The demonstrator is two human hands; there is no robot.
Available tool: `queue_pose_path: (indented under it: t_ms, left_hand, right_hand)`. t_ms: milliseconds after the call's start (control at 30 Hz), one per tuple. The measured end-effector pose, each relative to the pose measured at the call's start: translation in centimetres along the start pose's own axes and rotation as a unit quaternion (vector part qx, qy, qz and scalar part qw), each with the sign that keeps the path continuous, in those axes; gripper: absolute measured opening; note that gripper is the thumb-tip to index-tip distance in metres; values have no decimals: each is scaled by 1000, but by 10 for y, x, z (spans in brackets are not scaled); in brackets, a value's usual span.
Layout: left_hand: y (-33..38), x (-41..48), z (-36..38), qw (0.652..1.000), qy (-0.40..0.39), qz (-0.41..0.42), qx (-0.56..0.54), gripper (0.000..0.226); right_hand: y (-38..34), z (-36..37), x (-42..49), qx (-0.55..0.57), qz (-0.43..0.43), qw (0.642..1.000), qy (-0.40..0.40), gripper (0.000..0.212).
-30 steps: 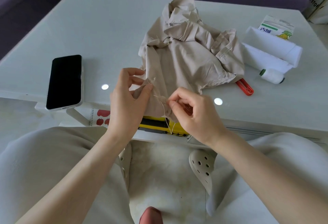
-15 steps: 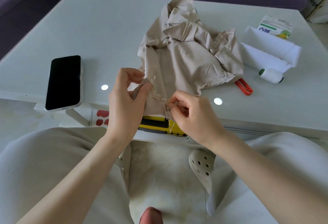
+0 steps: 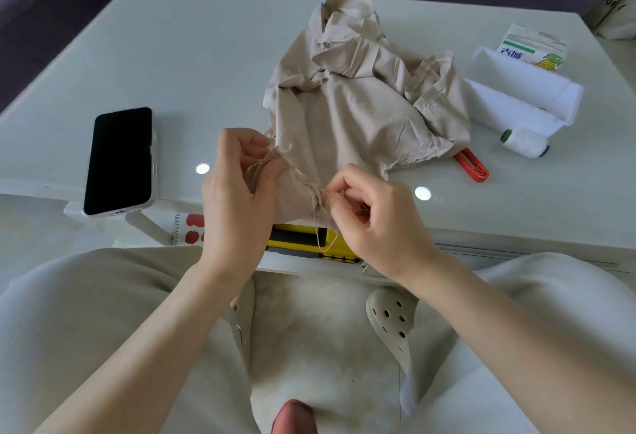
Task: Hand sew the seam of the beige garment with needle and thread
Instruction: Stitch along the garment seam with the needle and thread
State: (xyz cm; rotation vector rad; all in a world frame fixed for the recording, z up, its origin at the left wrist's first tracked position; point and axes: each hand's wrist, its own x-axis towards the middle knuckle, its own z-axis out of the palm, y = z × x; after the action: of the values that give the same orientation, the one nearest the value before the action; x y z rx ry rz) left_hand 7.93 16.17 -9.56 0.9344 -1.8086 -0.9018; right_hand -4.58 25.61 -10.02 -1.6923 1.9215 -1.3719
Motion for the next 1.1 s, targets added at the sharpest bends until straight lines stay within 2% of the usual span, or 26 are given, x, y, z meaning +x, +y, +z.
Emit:
queue_pose_path:
  t_ms: [133, 267, 367, 467, 567, 733, 800, 867, 967, 1100]
  left_hand:
    - [1, -2, 1, 1000, -12, -10, -18, 35]
    - [2, -4, 4, 995, -45, -46, -77, 35]
    - [1, -5, 7, 983, -68, -92, -143, 28]
    - [0, -5, 7, 978, -72, -104, -166, 25]
    - [-1, -4, 5, 974, -79, -113, -181, 23]
    - [-1, -4, 1, 967, -95, -115, -204, 12]
    - [-1, -3, -1, 966, -96, -115, -212, 9]
    - [-1, -3, -3, 965, -97, -113, -217, 8]
    - [-1, -2, -5, 965, -89, -117, -217, 21]
    - [-3, -1, -5, 967, -47, -143, -204, 25]
  right_hand:
    - [3, 3, 0, -19, -1, 1000, 20, 14]
    - [8, 5, 2, -20, 52, 997, 59, 12]
    - [7, 6, 6, 39, 138, 989, 32, 17]
    - [3, 7, 10, 104, 206, 973, 14, 26]
    - [3, 7, 14, 148, 248, 957, -21, 24]
    - [2, 9, 16, 249, 273, 924, -92, 3]
    - [1, 10, 18, 287, 279, 910, -107, 11]
    - [3, 12, 20, 247, 255, 926, -128, 12]
    - [4, 15, 21, 231, 242, 932, -143, 9]
    - [7, 13, 22, 210, 216, 950, -86, 20]
